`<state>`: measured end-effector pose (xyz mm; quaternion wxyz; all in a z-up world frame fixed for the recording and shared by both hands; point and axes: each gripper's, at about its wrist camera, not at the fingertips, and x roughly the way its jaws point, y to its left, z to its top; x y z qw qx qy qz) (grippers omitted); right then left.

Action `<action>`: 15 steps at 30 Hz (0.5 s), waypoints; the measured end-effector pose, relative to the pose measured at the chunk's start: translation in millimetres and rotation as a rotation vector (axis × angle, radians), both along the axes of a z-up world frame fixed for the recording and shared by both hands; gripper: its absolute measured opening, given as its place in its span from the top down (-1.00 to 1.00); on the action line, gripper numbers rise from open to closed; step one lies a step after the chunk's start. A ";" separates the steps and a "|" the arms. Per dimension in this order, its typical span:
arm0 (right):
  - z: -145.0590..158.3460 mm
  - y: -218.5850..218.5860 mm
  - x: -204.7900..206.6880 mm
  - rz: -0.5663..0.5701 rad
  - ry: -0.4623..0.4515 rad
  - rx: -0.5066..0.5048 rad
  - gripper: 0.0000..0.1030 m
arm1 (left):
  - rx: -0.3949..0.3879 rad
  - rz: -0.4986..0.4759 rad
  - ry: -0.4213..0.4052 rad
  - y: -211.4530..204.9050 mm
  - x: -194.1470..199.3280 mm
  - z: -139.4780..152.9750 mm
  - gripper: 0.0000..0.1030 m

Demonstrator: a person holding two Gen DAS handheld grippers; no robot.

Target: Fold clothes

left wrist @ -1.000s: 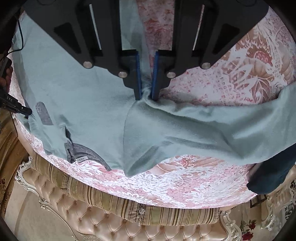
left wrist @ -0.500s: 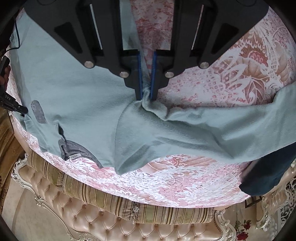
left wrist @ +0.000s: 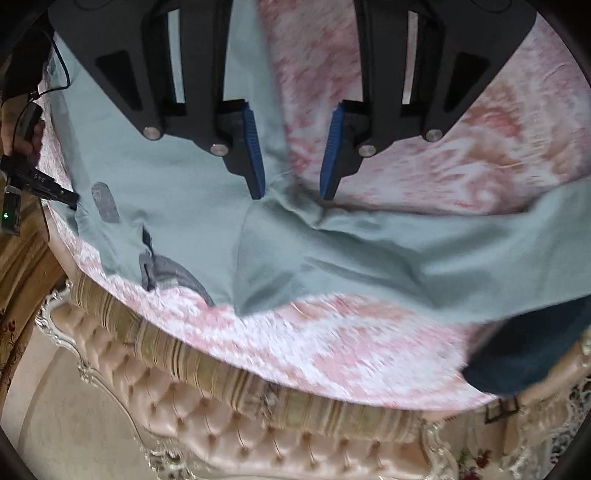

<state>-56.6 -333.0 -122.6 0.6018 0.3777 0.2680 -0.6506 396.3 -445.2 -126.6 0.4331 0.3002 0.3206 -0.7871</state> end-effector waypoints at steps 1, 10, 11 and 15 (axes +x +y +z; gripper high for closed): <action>5.3 6.6 -0.4 -0.008 0.005 -0.008 0.66 | -0.006 0.003 0.007 3.5 4.0 4.0 0.33; 22.2 67.3 44.2 0.096 -0.126 -0.054 0.55 | -0.036 -0.206 -0.074 70.3 -35.6 -4.1 0.41; 17.4 68.3 49.5 0.106 -0.129 -0.048 0.55 | -0.057 -0.215 -0.100 73.2 -42.8 -7.8 0.44; -4.6 67.8 59.3 0.103 -0.097 -0.015 0.55 | -0.022 -0.197 -0.130 70.9 -47.3 -23.2 0.51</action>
